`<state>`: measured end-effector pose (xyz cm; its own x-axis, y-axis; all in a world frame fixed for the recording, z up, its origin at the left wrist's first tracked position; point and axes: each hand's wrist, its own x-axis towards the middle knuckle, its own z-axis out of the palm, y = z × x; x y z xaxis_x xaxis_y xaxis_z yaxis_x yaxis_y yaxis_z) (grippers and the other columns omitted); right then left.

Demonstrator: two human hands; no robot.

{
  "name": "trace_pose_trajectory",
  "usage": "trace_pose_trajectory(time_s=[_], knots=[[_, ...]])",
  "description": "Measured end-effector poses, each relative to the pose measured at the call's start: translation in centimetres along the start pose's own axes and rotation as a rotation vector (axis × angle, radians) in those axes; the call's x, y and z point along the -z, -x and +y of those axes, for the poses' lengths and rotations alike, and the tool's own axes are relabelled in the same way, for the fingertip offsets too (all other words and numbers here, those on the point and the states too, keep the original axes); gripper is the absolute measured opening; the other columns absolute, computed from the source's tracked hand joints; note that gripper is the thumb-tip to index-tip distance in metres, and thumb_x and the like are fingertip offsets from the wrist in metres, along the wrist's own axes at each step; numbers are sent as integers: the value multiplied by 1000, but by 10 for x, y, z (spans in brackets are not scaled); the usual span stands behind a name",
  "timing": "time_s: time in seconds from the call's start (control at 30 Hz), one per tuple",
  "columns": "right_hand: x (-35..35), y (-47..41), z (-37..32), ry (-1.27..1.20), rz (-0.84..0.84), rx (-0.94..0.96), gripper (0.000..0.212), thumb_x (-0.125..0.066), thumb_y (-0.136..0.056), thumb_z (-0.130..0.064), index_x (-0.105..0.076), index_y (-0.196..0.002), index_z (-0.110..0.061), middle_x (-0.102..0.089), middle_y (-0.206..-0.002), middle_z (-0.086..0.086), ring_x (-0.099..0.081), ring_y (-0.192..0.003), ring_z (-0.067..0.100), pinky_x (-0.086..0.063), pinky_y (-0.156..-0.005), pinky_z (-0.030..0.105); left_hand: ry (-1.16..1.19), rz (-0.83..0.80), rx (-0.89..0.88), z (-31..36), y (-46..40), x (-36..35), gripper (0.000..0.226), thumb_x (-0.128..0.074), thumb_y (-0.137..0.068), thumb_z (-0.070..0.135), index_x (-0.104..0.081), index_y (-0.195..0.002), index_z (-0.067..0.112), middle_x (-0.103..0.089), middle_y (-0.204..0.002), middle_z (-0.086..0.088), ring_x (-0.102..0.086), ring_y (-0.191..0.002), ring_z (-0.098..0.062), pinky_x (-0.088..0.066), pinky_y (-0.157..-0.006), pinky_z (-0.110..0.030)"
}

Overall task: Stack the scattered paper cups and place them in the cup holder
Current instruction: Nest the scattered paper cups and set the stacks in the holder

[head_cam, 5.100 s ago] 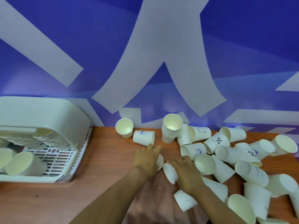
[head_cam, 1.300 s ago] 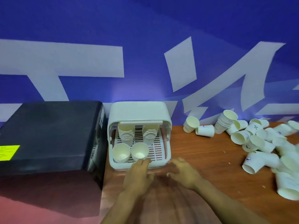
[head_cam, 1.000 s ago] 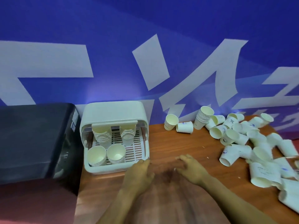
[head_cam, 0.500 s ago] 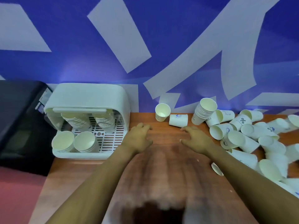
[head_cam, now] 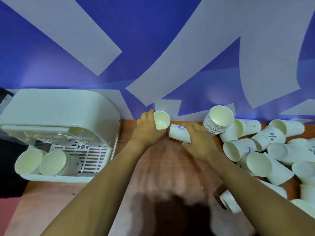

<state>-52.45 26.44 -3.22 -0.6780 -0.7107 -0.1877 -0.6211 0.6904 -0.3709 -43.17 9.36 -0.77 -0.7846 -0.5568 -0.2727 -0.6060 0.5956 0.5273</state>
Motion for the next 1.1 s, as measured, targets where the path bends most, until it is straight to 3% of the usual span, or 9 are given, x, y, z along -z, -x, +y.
trace_pose_trajectory(time_s=[0.17, 0.47, 0.6, 0.87, 1.1], knots=[[-12, -7, 12, 96, -122, -62, 85, -66, -80, -35, -17, -149, -23, -23, -151, 3, -30, -132, 26, -32, -107, 36, 4, 31, 54, 5, -19, -23, 88, -74, -74, 44, -28, -141, 9, -37, -138, -10, -41, -124, -31, -41, -95, -40], [-13, 0, 13, 30, -170, -96, 80, -64, -80, -33, -22, -148, -26, -37, -140, 3, -40, -126, 27, -41, -99, 38, 26, 45, 76, 4, -12, -27, 74, -76, -70, 37, -36, -127, 11, -43, -122, -9, -48, -110, -31, -47, -85, -41], [-5, 21, 2, -111, -141, -130, 85, -69, -76, -41, -23, -146, -30, -35, -141, -2, -40, -128, 22, -44, -95, 38, 49, 53, 12, -5, 15, -16, 75, -77, -70, 36, -39, -130, 11, -44, -122, -8, -47, -110, -29, -44, -88, -37], [7, 75, -36, -222, -71, -144, 77, -74, -67, -49, -33, -128, -29, -39, -129, -8, -52, -109, 19, -49, -83, 39, 87, 113, -19, -41, 97, 5, 65, -75, -67, 40, -46, -120, 14, -49, -112, -4, -50, -106, -27, -46, -89, -40], [11, 105, -101, -133, -68, -111, 74, -68, -73, -47, -34, -137, -33, -43, -136, -10, -45, -122, 15, -44, -94, 34, 163, 116, -88, -81, 153, 44, 76, -76, -69, 41, -39, -134, 24, -44, -127, 0, -47, -118, -19, -44, -96, -35]])
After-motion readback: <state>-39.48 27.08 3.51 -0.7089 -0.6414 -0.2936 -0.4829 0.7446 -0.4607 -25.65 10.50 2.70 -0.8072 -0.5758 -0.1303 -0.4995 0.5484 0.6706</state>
